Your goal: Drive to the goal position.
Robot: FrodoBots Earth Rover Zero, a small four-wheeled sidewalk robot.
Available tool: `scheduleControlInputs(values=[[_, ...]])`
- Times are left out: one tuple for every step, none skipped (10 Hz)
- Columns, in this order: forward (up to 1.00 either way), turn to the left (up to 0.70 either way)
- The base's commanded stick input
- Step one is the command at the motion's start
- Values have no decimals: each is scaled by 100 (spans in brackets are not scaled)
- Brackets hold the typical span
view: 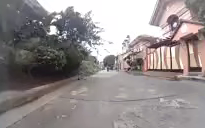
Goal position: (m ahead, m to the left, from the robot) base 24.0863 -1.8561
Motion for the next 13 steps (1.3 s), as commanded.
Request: scheduleControlInputs(values=[[100, 0], [100, 0], [100, 0], [100, 0], [100, -1], [100, -15], [100, -30], [100, -22], [100, 0], [100, 0], [100, -10], [100, -21], [100, -32]])
